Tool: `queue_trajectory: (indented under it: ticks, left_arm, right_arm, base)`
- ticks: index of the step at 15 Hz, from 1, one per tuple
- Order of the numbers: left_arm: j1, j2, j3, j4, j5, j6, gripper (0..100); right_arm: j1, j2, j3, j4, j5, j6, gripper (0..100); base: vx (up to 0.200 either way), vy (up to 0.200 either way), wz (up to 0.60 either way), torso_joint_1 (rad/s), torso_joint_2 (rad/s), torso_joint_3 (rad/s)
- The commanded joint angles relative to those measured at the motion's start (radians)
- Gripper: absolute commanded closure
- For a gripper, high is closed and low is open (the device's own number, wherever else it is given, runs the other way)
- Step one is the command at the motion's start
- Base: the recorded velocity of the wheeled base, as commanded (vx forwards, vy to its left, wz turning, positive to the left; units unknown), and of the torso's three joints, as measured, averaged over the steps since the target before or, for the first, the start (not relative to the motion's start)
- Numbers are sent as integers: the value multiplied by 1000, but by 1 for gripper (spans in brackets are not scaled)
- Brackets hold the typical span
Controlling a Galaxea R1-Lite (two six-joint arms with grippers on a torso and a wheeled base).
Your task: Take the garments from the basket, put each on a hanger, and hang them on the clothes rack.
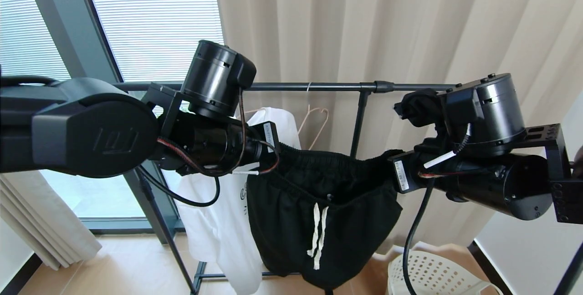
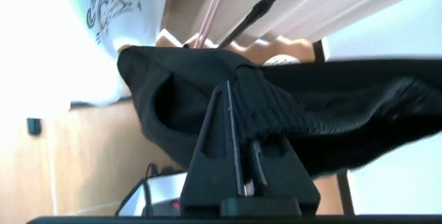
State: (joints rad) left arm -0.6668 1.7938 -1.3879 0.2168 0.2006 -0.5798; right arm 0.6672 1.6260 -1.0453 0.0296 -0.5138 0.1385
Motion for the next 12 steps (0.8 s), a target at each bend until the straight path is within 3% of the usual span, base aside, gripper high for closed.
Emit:
queue_trajectory:
  ticks: [1,2,7,9,12]
  left_arm:
    - [1,7,-40,1,2,0,100]
    - [1,13,-62,1,6,1,100]
    - [1,22,-195,4,16,8,100]
    - [0,29,-227,4,22,18,100]
    - [-5,45,-235,3,52,31,100]
  right_arm:
    - [9,-26,28,1,0,-16,100]
    - [9,-29,44,-3,1,-45,0]
    - [2,-51,157,-16,29,-197,0]
    - [6,-64,200,-27,124,-240,0]
    - [3,-124,311,-148,347,-356,0]
  base:
    - [0,0,0,0,0,0]
    - [0,0,0,0,0,0]
    - [0,0,0,0,0,0]
    - [0,0,0,0,0,0]
    - [0,0,0,0,0,0]
